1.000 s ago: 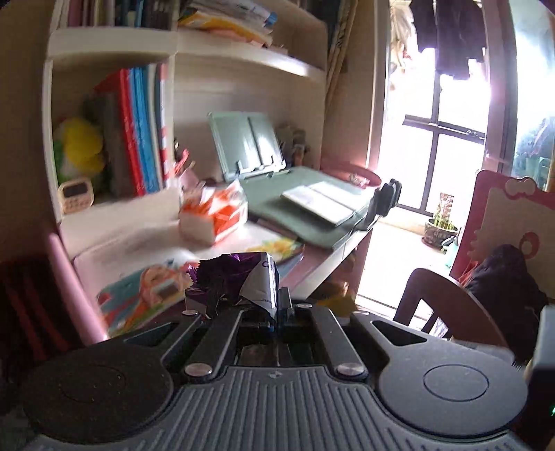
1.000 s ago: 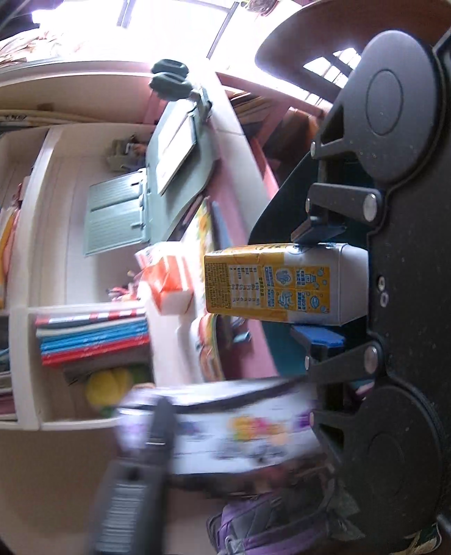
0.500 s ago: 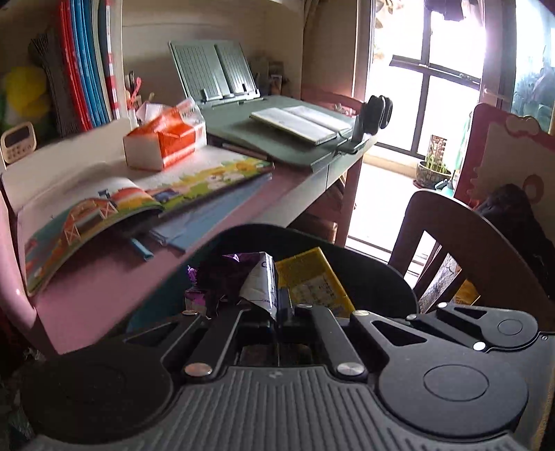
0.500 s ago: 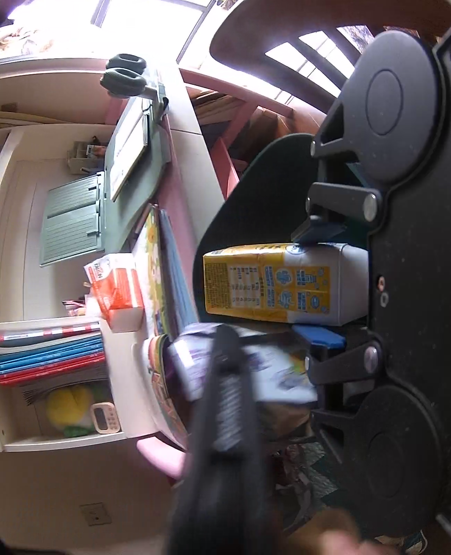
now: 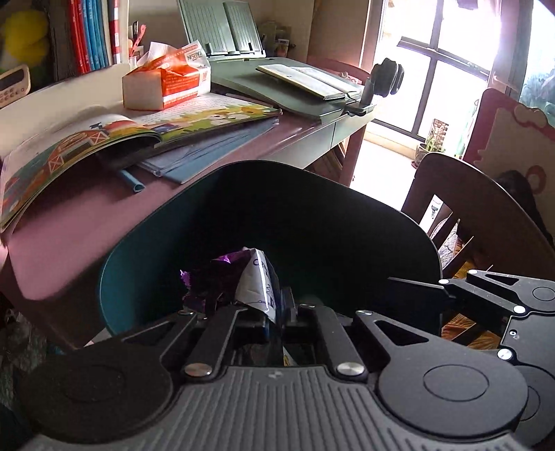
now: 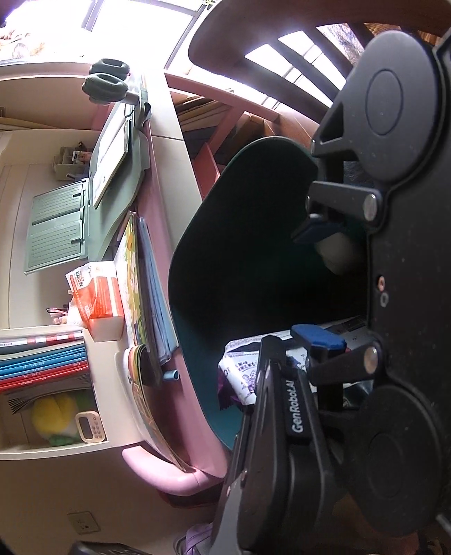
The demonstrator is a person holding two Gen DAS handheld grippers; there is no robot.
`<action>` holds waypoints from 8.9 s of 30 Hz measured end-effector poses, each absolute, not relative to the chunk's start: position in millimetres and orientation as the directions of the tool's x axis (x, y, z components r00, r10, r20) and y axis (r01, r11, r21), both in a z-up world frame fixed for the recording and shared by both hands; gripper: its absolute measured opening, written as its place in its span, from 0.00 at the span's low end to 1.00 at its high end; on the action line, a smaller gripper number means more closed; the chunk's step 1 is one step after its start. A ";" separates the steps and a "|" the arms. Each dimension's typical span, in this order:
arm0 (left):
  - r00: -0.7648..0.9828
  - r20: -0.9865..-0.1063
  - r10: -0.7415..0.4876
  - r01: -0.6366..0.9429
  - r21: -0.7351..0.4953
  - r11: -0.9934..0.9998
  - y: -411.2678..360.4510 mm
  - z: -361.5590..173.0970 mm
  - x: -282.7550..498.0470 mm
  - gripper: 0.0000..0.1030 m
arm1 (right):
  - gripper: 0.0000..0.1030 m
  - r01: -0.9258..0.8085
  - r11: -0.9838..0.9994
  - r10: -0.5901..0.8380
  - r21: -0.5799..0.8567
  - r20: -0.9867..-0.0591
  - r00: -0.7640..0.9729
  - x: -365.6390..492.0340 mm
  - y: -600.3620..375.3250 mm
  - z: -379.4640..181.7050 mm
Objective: Collect trash
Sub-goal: 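Open both grippers to drop the carton and wrapper into the bin, then move both open grippers down to the trash under the quilted stool, then grasp the grey plastic bag with left gripper while right gripper grasps the red plastic bag, then lift both bags and carry them over the teal trash bin, then open both grippers to drop the bags into the bin, then move both open grippers back down to the trash under the stool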
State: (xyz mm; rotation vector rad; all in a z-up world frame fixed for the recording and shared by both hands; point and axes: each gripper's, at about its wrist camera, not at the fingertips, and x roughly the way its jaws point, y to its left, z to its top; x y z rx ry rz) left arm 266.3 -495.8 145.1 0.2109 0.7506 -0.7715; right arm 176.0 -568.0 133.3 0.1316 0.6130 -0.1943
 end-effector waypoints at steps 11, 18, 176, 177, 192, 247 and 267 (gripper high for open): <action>0.534 -0.621 -0.574 0.674 -0.097 0.732 -451.1 173.2 246.1 0.67 | 0.53 0.200 0.980 -0.162 0.009 -0.552 0.818 149.0 -542.9 161.5; 0.558 -0.585 -0.588 0.655 -0.124 0.745 -396.7 196.4 221.6 0.69 | 0.54 0.121 0.993 -0.102 0.003 -0.516 0.851 125.4 -506.1 185.4; 0.682 -0.690 -0.243 0.397 0.070 0.915 -85.7 26.2 126.8 0.37 | 0.16 -0.332 0.942 0.297 0.049 -0.583 0.756 69.2 -269.6 62.1; 0.689 -0.679 -0.254 0.404 0.068 0.912 -94.0 35.7 126.0 0.37 | 0.16 -0.323 0.945 0.290 0.045 -0.570 0.769 67.7 -278.1 70.5; 0.729 -0.511 -0.455 0.549 0.040 0.835 -242.5 178.2 148.3 0.37 | 0.16 -0.138 0.990 0.114 -0.038 -0.370 0.922 57.8 -405.5 192.9; 0.565 -0.571 -0.596 0.664 -0.113 0.739 -417.7 178.3 211.0 0.69 | 0.45 0.043 0.996 -0.080 -0.080 -0.554 0.828 109.5 -503.1 178.1; 0.670 -0.577 -0.468 0.526 -0.076 0.847 -222.3 170.0 153.8 0.75 | 0.51 -0.201 0.979 0.191 0.044 -0.555 0.810 92.4 -373.3 171.6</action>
